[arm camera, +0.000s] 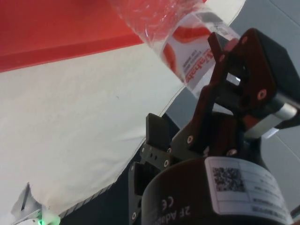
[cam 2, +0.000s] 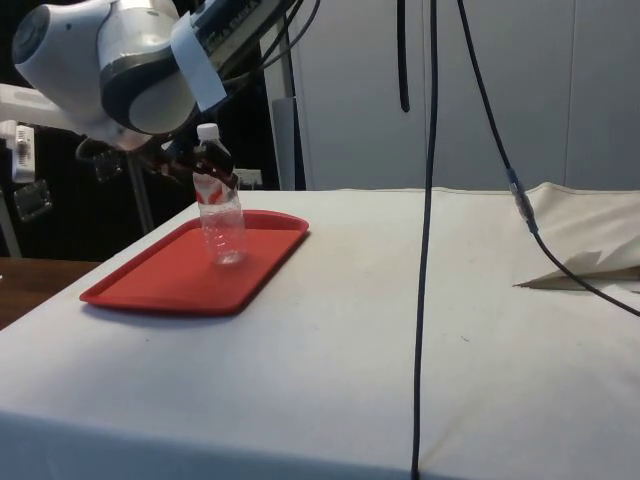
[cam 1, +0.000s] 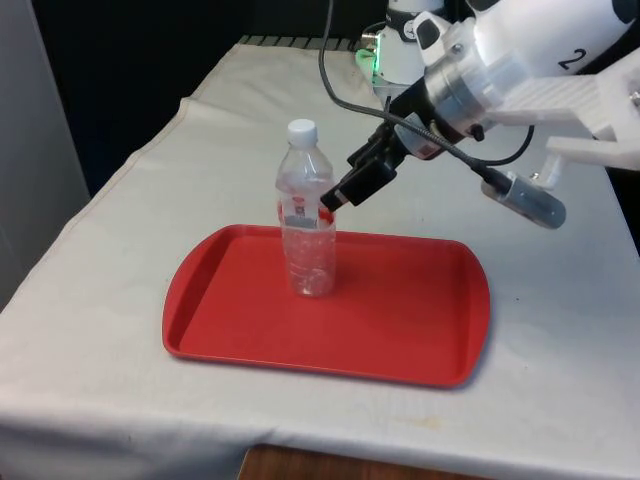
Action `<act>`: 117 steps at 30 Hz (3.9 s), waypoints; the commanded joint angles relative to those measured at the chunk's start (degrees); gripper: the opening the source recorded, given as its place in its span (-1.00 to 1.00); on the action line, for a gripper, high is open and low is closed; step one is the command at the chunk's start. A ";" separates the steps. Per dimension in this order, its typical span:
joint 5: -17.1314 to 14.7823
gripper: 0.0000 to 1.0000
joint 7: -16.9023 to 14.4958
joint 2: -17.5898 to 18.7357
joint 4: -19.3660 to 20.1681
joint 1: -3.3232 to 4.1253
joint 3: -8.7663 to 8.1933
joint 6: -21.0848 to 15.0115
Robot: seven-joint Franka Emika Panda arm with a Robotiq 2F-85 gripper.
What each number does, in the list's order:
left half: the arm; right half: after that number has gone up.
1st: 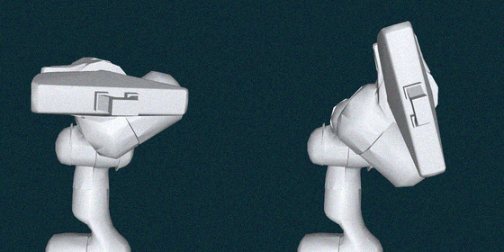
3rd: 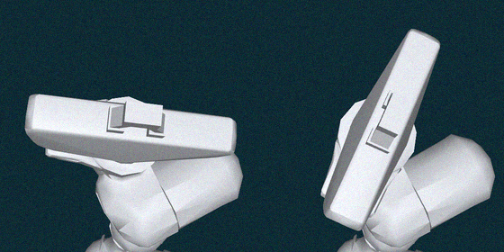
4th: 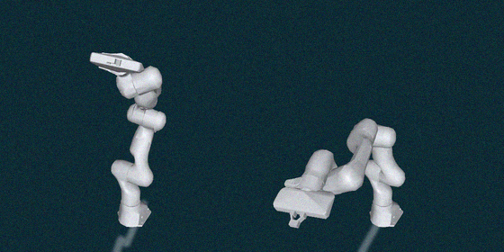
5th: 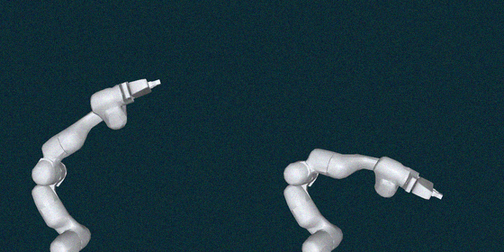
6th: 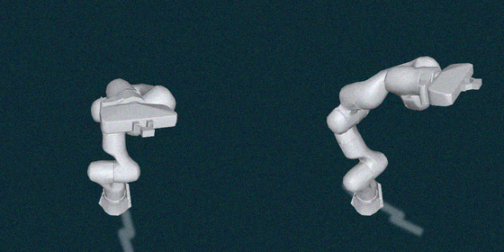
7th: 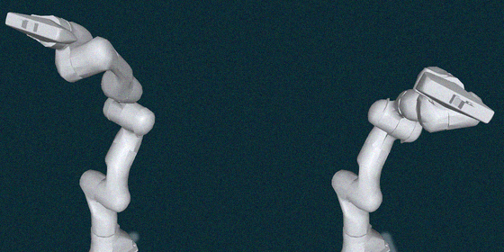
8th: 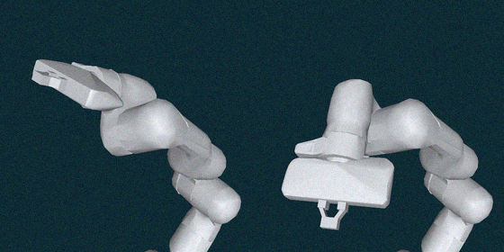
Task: Place the bottle upright on the tray.
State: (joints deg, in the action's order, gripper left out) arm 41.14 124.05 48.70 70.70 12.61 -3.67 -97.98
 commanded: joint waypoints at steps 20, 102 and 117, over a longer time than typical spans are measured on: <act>0.00 1.00 2.52 -0.11 -1.83 0.52 2.46 4.07; -10.14 1.00 5.04 -18.74 12.38 -4.13 6.76 5.04; -11.17 1.00 2.46 -22.12 15.01 -5.10 6.70 4.07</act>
State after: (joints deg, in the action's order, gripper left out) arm 30.48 126.74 27.16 85.08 7.91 2.75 -92.48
